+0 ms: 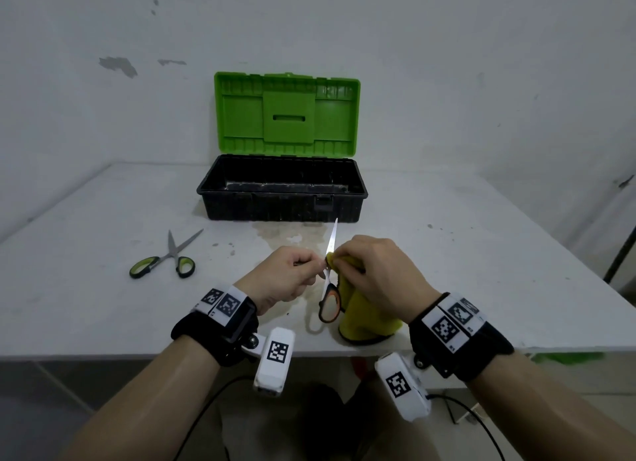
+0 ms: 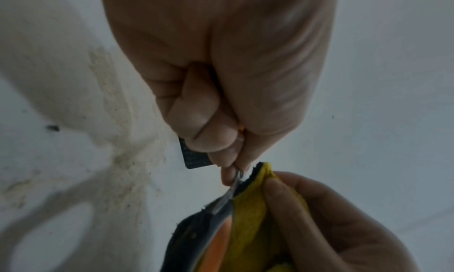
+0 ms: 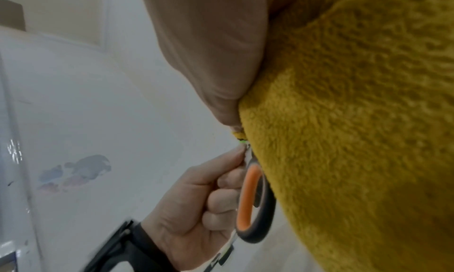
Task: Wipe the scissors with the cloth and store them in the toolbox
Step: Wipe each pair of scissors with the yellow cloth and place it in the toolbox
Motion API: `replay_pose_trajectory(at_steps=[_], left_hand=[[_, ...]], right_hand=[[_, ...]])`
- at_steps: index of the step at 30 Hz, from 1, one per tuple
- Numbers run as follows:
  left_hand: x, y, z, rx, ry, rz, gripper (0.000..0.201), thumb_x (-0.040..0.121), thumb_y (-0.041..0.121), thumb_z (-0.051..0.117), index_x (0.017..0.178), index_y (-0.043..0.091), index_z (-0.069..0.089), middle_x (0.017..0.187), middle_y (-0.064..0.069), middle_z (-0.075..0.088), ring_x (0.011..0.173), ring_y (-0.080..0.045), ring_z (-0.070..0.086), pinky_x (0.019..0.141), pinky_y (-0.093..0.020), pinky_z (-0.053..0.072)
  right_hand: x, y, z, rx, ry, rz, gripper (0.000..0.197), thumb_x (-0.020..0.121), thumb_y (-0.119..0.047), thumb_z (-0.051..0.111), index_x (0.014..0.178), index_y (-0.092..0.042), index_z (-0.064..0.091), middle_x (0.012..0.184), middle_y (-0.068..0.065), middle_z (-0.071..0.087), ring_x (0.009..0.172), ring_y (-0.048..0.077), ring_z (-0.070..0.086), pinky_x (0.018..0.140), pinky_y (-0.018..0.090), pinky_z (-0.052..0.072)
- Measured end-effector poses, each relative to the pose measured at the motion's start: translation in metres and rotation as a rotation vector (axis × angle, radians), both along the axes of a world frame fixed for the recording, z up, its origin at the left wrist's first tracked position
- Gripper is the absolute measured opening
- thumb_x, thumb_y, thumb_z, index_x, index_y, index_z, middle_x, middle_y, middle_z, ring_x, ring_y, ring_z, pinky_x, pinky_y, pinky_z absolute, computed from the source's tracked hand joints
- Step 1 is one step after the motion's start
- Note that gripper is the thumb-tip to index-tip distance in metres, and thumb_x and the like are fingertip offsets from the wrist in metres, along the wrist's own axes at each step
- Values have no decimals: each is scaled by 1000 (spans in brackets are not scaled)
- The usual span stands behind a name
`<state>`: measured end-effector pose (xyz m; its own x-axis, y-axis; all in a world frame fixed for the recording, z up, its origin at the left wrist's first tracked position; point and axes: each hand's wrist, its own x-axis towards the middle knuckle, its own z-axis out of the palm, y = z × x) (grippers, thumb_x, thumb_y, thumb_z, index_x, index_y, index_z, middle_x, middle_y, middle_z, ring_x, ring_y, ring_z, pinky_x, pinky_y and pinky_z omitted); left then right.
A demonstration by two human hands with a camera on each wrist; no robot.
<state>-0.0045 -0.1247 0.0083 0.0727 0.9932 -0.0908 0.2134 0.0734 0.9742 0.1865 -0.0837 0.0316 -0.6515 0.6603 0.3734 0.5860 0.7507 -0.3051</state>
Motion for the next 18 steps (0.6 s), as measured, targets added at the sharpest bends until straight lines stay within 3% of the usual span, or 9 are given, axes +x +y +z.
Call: replay_pose_trajectory(at_steps=[5,10,12,15,18], left_hand=[[3,-2,4,30,33,-9,22,101,16,54,85,5,65,53,3,44,40,-7,30,37,-16,24],[4,-3,2,-8,22,8,25,102,19,53,82,9,63,57,2,44,42,-8,29,38,-19,22],[3,0,2,-64,-28,64,23,103,21,47,86,12,59,59,0,43,42,-8,28,38,-19,19],[4,3,2,-151,-104,133,17,102,17,36,107,18,52,57,1,47,42,-9,27,40,-19,15],[9,3,3,-166,-74,106,14,99,14,35,108,20,45,56,1,45,42,-10,25,41,-20,14]], right_hand=[[-3,1,1,26,-49,-49,18,96,-33,52,99,-24,68,93,-7,62,80,15,60,69,37,54],[-1,8,0,10,88,-204,16,95,-28,54,95,-17,66,91,-2,64,83,19,60,74,41,53],[1,4,2,-5,107,-185,15,94,-27,56,95,-19,68,92,-3,65,84,17,60,75,39,53],[-1,-7,4,-20,39,-87,15,94,-30,57,98,-22,69,93,-5,65,84,16,60,74,36,53],[-10,-17,-1,-4,-101,-2,15,94,-32,54,95,-25,68,90,-6,61,79,18,61,67,36,53]])
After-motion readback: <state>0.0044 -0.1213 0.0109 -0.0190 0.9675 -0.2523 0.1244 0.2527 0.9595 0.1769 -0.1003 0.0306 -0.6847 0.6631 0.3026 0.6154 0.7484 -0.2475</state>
